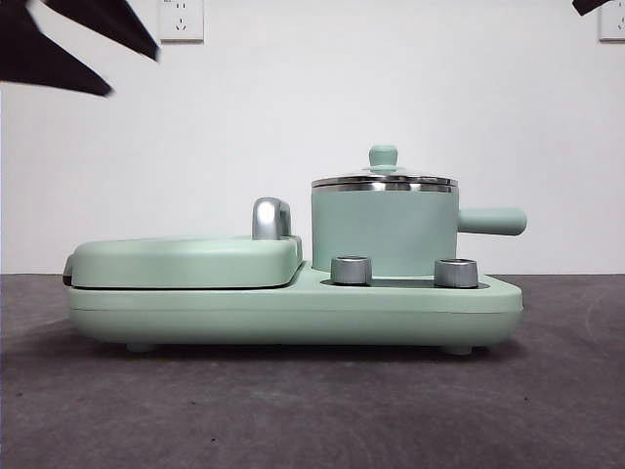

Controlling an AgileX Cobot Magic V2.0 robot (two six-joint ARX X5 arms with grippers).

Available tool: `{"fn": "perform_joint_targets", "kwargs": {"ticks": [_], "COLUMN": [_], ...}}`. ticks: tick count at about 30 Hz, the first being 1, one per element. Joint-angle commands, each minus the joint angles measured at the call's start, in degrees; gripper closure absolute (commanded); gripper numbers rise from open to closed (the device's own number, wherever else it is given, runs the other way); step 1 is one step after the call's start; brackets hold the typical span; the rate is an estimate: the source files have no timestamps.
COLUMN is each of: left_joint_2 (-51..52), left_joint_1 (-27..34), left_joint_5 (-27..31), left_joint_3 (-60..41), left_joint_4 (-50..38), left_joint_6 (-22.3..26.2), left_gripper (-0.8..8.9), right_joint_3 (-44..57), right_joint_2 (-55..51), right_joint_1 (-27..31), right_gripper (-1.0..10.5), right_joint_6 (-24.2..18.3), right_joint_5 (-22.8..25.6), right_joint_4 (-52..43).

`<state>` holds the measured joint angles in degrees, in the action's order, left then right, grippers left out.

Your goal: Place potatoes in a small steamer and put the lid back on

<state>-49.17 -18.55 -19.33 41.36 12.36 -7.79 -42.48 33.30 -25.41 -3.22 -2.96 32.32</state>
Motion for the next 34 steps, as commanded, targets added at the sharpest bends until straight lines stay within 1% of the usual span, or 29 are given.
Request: {"fn": "perform_joint_targets", "kwargs": {"ticks": [1,4,8,13,15,16,17,18,19,20,25,34], "left_joint_2": [4.1,8.5,12.9,15.1,15.1,15.2,15.3,15.4,15.5,15.5,15.6,15.7], "left_joint_1": [-0.2,-0.2,-0.2,-0.2,-0.2,-0.2,-0.2,-0.2,-0.2,-0.2,-0.2,-0.2], "left_joint_5": [0.1,0.2,1.3,2.9,2.8,2.8,2.8,2.8,2.8,2.8,2.8,2.8], "left_joint_3": [0.1,0.1,0.1,0.1,0.1,0.1,0.1,0.1,0.1,0.1,0.1,0.1], "left_joint_4": [6.7,11.3,14.2,16.9,16.9,17.1,17.3,17.7,17.6,17.4,20.7,20.9], "left_joint_6": [0.4,0.9,0.8,1.3,0.0,-0.2,-0.2,-0.3,-1.0,-0.9,-0.7,-0.7], "left_gripper": [4.74,4.75,4.77,4.65,4.70,4.99,6.43,8.49,8.07,8.07,8.07,8.07], "right_joint_3": [-0.3,-0.3,-0.3,-0.3,-0.3,-0.3,-0.3,-0.3,-0.3,-0.3,-0.3,-0.3], "right_joint_2": [0.3,0.3,0.3,0.2,0.2,0.1,0.2,0.2,0.2,0.2,0.3,0.2], "right_joint_1": [-0.3,-0.3,-0.3,-0.3,-0.3,-0.3,-0.3,-0.3,-0.3,-0.3,-0.3,-0.3], "right_gripper": [6.0,6.0,6.0,6.0,6.0,6.0,6.7,8.1,9.6,9.2,9.3,9.3], "right_joint_6": [-0.6,-0.6,-0.6,-0.6,-0.6,-0.6,-0.3,-0.2,-0.5,-0.3,0.1,0.2], "right_joint_5": [0.0,-0.1,-0.2,-0.2,-0.2,-0.2,-0.3,-0.3,-0.2,-0.1,0.0,0.0], "right_joint_4": [-0.1,0.6,1.4,1.7,1.8,1.7,1.6,1.6,1.6,1.2,1.2,-0.7]}}
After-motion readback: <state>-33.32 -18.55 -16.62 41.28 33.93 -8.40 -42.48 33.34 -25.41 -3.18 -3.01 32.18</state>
